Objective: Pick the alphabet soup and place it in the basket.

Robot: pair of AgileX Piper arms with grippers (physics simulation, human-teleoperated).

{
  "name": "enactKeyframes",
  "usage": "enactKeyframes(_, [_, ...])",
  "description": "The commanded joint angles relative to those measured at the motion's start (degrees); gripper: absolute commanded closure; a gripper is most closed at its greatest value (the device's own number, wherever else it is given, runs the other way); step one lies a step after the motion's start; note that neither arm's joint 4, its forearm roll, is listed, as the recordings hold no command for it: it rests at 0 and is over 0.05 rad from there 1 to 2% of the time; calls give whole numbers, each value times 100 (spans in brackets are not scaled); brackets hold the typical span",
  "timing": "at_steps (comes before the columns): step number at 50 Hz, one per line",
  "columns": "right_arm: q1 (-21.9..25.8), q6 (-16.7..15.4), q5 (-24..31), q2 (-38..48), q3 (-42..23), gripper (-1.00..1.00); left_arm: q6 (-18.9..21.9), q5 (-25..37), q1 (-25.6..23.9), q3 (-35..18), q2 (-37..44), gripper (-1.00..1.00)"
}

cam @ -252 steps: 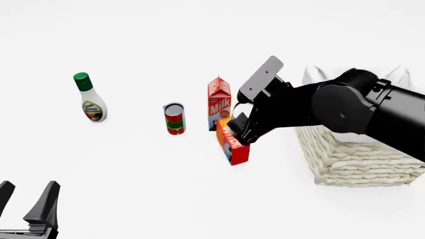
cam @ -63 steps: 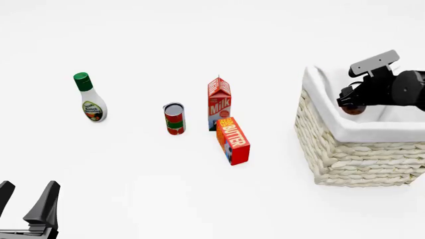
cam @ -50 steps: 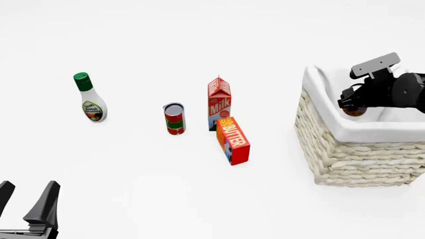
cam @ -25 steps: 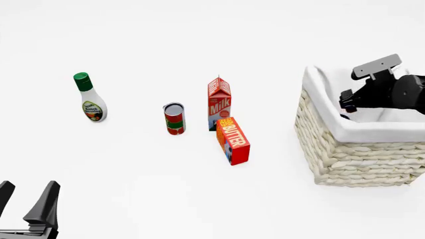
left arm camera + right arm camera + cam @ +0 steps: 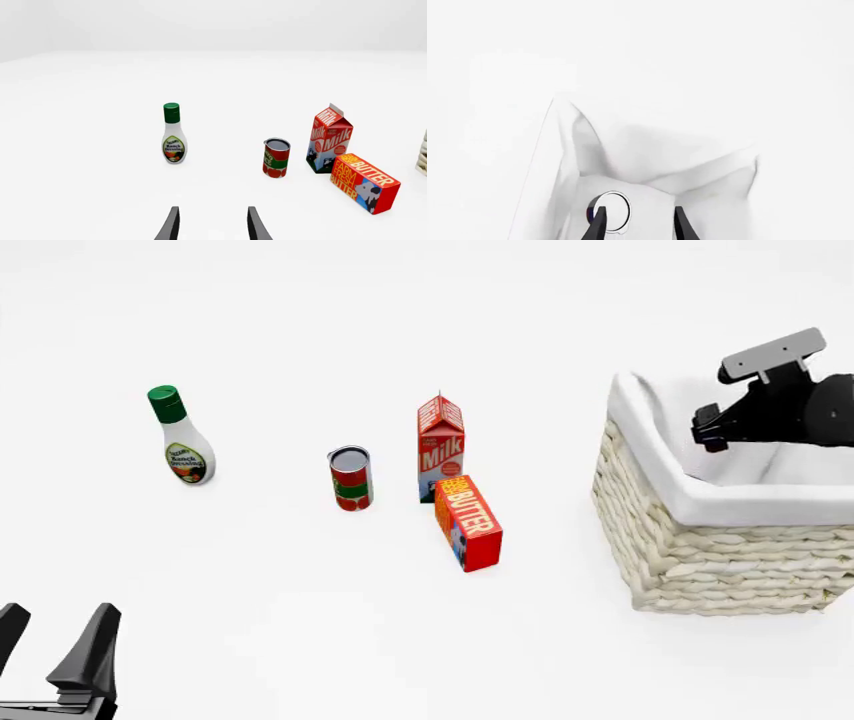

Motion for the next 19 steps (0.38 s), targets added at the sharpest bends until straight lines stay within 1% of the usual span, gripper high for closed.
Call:
enactKeyframes(1, [131,59,371,-492,-241,-100,0,0,0,0,0,-100])
enactKeyframes(6, [381,140,760,-961,-521,-100,0,0,0,0,0,-100])
enactKeyframes(9, [464,144,887,-1149,-638,-100,0,0,0,0,0,-100])
enactKeyframes(10, [516,199,993,-1206,-746,-100,0,0,0,0,0,-100])
enactKeyframes(13, [674,173,1241,-1457,-1025,-100,0,0,0,0,0,-100])
enactKeyframes(14, [733,236,1396,-1525,-1229,-100,0,0,0,0,0,-100])
enactKeyframes(16, [813,204,1532,-1646,-1408,-100,0,0,0,0,0,-100])
enactKeyframes(17, [910,223,1810,-1719,-1728,-100,0,0,0,0,0,-100])
enactKeyframes(18, [910,223,1815,-1716,-1736,-100,0,0,0,0,0,-100])
enactKeyframes(19, [1047,184,1794,-1886,-1720,-100,0,0,0,0,0,-100])
